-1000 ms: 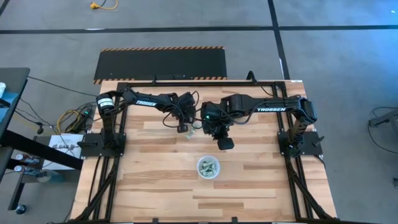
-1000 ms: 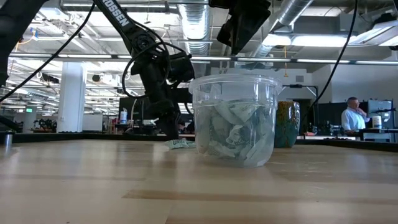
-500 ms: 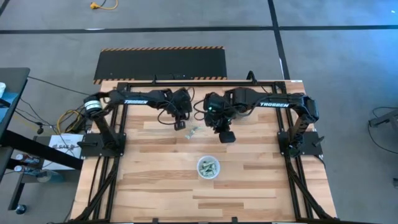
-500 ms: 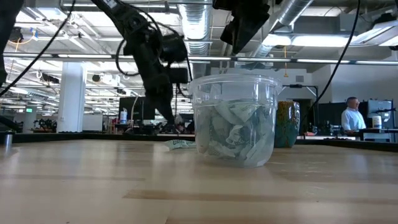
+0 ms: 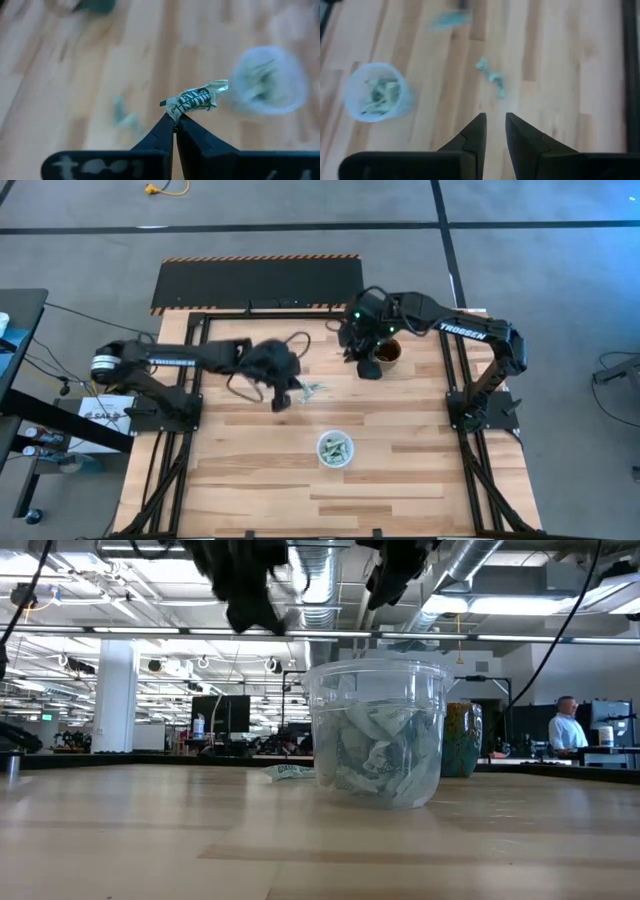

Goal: Pick and place Stevia / Truvia into bins
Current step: Put the green stevia packet into the transparent container

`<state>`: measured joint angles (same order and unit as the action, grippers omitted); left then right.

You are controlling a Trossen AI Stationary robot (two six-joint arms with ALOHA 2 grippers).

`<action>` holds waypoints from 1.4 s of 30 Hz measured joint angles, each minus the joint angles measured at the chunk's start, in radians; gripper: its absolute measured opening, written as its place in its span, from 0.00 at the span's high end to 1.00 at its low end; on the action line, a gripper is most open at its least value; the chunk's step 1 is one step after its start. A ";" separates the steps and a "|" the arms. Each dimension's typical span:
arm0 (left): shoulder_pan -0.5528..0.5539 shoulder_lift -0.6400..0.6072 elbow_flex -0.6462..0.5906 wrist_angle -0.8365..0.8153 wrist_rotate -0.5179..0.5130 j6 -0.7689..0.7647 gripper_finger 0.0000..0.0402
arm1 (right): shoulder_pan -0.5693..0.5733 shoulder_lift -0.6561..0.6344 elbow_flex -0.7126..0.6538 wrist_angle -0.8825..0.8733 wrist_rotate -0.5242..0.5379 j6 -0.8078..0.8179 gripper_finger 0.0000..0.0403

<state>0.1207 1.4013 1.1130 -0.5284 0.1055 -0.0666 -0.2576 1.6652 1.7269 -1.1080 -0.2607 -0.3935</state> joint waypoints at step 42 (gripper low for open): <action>-0.461 0.470 0.381 0.059 -0.223 -0.268 0.98 | -0.020 0.088 -0.001 0.120 -0.146 -0.058 0.84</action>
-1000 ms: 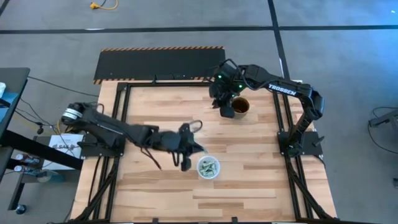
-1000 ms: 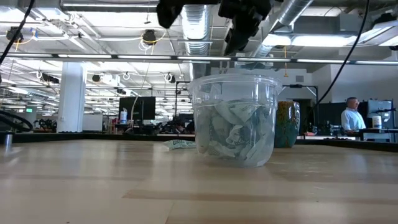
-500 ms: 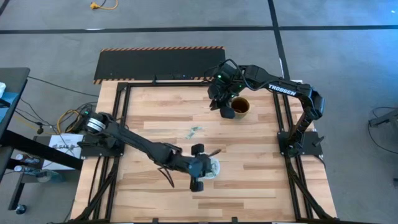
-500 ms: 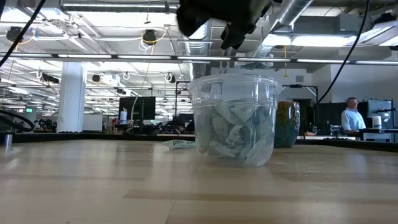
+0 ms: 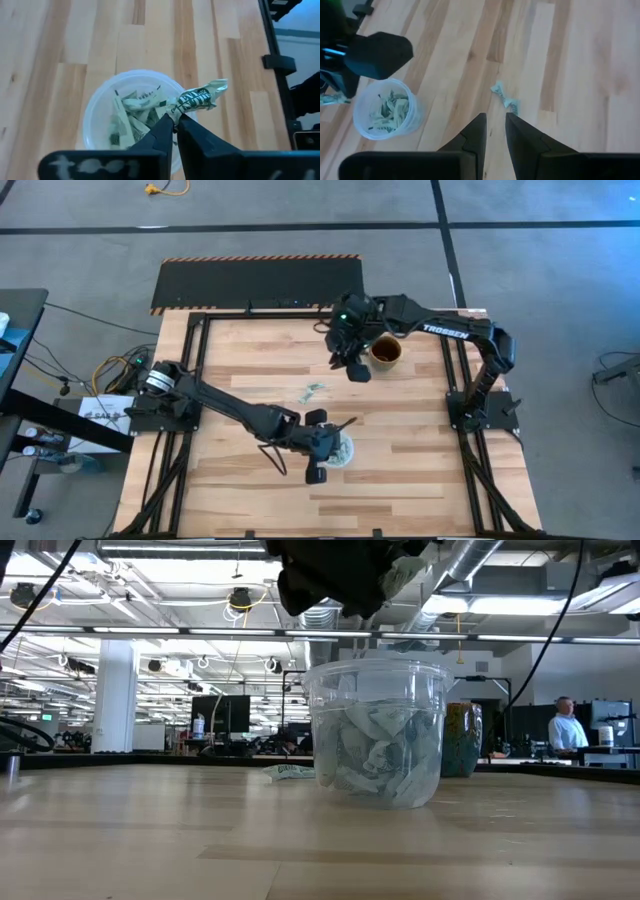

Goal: Pick and place Stevia / Truvia into bins
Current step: Put the green stevia packet into the transparent container

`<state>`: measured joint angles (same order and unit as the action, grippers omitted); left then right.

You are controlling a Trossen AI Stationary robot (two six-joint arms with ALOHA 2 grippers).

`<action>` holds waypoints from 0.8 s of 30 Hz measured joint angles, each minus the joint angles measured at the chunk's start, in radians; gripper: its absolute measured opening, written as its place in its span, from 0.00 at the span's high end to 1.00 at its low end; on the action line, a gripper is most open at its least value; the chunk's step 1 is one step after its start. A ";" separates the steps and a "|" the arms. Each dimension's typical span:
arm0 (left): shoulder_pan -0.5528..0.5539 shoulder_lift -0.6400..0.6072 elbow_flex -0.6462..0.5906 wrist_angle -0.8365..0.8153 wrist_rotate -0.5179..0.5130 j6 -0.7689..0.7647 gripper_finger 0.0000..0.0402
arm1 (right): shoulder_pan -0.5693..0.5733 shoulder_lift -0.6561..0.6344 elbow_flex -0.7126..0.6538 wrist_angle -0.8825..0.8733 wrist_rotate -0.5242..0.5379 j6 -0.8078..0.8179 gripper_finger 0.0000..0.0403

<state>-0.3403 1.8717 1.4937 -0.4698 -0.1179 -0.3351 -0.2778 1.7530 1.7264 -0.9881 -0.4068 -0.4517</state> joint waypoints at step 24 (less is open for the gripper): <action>-0.008 -0.160 0.075 -0.476 -0.128 -0.328 0.68 | -0.005 0.225 0.000 0.071 -0.060 0.007 0.84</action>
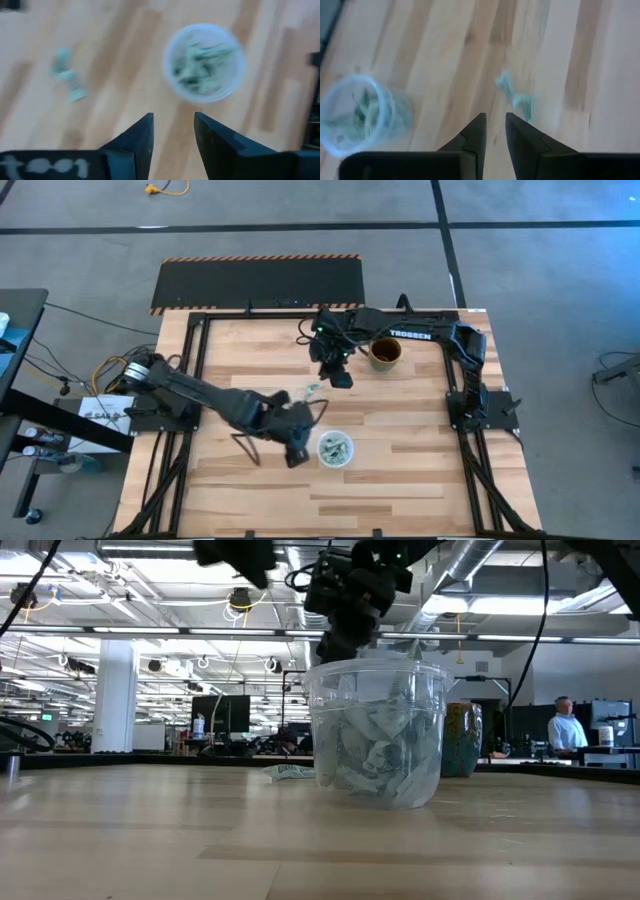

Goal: Pick and place Stevia / Truvia into bins
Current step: Put the green stevia packet into the transparent container

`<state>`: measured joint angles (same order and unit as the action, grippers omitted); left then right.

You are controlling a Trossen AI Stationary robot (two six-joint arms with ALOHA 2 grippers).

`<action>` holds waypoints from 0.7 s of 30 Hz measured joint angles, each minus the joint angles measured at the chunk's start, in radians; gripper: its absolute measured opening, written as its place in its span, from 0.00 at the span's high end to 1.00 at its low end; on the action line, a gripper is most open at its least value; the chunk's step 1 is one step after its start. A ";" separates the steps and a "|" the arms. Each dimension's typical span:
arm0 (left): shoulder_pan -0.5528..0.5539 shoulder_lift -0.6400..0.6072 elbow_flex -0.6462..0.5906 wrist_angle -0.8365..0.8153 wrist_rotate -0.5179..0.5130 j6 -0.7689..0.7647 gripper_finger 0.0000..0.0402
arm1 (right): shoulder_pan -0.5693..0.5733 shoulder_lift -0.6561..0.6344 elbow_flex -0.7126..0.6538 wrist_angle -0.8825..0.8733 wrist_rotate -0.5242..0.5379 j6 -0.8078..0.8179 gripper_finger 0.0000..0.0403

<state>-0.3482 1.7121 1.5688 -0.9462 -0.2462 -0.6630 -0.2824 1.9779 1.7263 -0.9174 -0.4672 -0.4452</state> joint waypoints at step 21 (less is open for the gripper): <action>-0.132 -0.149 0.000 -0.349 -0.415 -0.219 0.68 | 0.018 0.214 0.000 0.175 0.297 0.157 0.48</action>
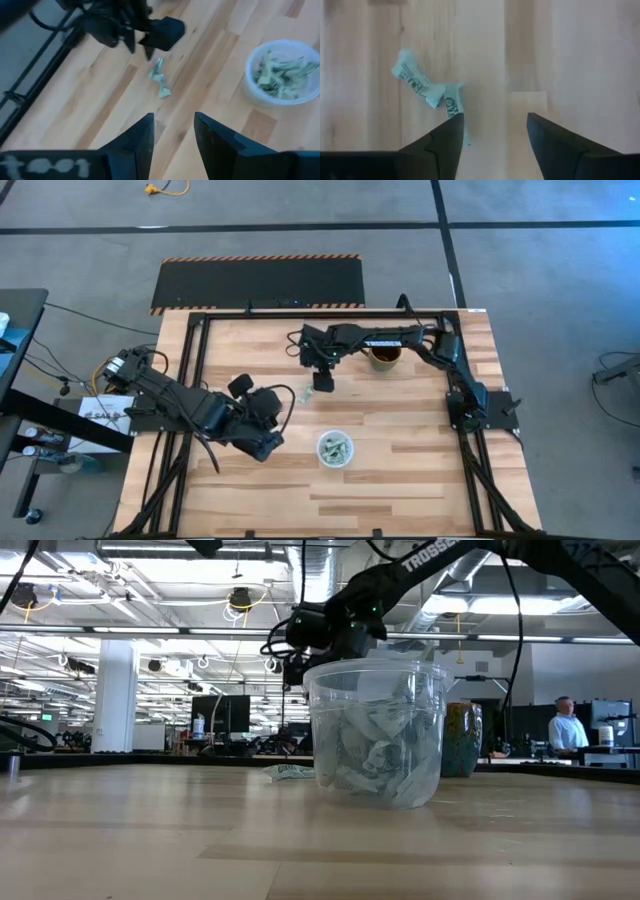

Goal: Pick and place Stevia / Truvia into bins
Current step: Put the green stevia packet into the transparent container

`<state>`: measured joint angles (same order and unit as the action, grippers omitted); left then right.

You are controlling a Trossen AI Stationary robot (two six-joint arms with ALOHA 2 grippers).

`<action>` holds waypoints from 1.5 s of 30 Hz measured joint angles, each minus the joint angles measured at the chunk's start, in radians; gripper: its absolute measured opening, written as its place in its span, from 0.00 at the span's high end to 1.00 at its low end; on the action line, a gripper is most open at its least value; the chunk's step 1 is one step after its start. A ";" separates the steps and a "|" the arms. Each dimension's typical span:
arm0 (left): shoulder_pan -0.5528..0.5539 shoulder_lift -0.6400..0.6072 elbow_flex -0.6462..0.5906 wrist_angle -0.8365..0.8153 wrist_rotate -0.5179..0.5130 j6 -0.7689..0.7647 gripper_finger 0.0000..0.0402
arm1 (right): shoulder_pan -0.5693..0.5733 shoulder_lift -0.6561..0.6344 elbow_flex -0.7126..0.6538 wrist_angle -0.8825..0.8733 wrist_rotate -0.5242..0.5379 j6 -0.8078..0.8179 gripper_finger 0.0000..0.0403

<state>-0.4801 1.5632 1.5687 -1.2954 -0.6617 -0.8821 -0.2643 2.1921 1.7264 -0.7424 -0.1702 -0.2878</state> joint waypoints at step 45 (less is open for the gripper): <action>0.002 0.001 -0.001 -0.085 -0.035 0.022 0.68 | 0.065 0.088 0.001 0.004 0.071 0.066 0.73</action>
<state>-0.4778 1.5639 1.5673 -1.3800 -0.6964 -0.8601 -0.1989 2.2799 1.7275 -0.7388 -0.0988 -0.2221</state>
